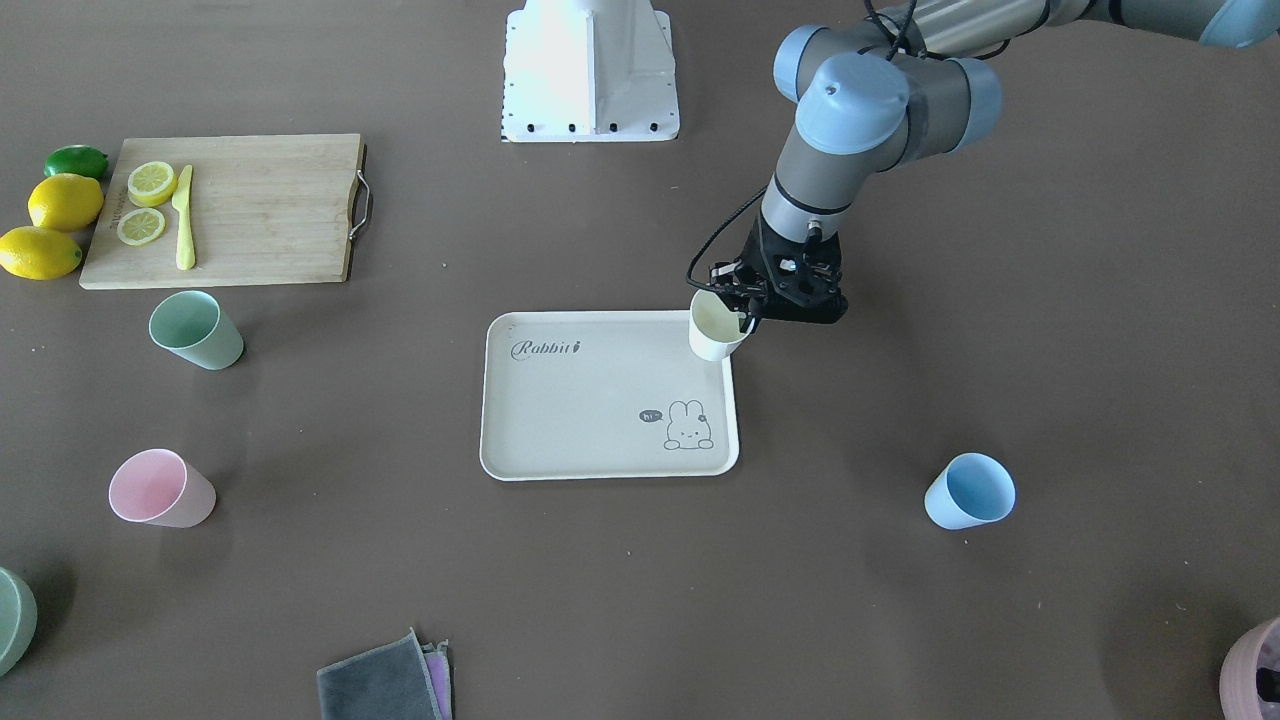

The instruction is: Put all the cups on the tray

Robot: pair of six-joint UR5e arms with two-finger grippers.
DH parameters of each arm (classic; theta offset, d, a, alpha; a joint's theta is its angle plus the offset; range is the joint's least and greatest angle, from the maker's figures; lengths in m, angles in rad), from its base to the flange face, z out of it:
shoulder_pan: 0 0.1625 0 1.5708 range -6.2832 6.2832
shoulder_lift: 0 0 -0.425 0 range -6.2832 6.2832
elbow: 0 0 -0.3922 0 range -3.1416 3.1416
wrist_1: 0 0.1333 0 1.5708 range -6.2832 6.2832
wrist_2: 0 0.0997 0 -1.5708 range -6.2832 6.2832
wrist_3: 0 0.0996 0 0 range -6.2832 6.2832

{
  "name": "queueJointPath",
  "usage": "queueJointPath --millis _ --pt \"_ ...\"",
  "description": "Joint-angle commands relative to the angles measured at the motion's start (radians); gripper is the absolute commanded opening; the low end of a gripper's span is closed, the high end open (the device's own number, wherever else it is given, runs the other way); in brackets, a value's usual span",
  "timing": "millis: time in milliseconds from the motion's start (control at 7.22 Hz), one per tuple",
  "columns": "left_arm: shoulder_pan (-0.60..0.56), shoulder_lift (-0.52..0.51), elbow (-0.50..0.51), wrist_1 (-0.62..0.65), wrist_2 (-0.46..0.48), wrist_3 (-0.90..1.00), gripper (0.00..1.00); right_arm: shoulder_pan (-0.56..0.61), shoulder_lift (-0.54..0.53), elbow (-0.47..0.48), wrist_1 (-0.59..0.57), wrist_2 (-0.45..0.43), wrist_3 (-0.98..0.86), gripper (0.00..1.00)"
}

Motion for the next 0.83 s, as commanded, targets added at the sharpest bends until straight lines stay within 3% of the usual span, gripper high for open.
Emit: queueJointPath --millis 0,139,277,554,693 --pt "0.037 -0.020 0.032 -0.009 0.035 -0.008 0.00 -0.002 0.002 -0.002 0.000 0.001 0.000 1.00" --pt "0.037 -0.020 0.033 -0.014 0.035 -0.008 0.12 -0.003 0.004 -0.002 0.000 0.001 0.000 1.00" --pt "0.037 -0.017 0.034 -0.032 0.035 -0.002 0.99 -0.006 0.010 -0.002 0.000 0.001 0.000 1.00" --pt "0.012 -0.014 -0.013 -0.031 0.030 0.001 0.98 -0.012 0.048 -0.031 0.000 0.001 0.002 1.00" --pt "-0.062 0.002 -0.059 0.012 -0.025 0.011 0.98 -0.013 0.092 -0.072 -0.002 0.001 0.000 1.00"
